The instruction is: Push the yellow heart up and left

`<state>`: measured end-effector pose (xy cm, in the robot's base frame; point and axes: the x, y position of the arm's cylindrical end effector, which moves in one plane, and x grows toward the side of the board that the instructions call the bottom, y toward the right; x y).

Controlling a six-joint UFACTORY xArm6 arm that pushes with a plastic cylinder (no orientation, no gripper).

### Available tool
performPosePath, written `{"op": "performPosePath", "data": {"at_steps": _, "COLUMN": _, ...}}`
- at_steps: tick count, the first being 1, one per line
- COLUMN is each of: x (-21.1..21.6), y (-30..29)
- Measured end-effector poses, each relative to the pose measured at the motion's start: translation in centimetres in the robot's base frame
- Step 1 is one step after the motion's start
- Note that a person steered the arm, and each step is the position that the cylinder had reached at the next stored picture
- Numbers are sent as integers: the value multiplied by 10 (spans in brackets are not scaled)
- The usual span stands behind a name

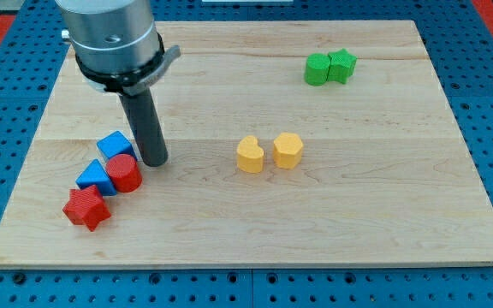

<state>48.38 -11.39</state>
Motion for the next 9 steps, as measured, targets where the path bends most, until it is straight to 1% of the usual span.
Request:
{"op": "performPosePath", "data": {"at_steps": 1, "x": 24, "y": 27}}
{"op": "performPosePath", "data": {"at_steps": 3, "x": 29, "y": 117}}
{"op": "performPosePath", "data": {"at_steps": 4, "x": 3, "y": 121}}
{"op": "performPosePath", "data": {"at_steps": 6, "x": -27, "y": 126}}
{"op": "performPosePath", "data": {"at_steps": 7, "x": -64, "y": 126}}
{"op": "performPosePath", "data": {"at_steps": 8, "x": -110, "y": 124}}
{"op": "performPosePath", "data": {"at_steps": 9, "x": -143, "y": 97}}
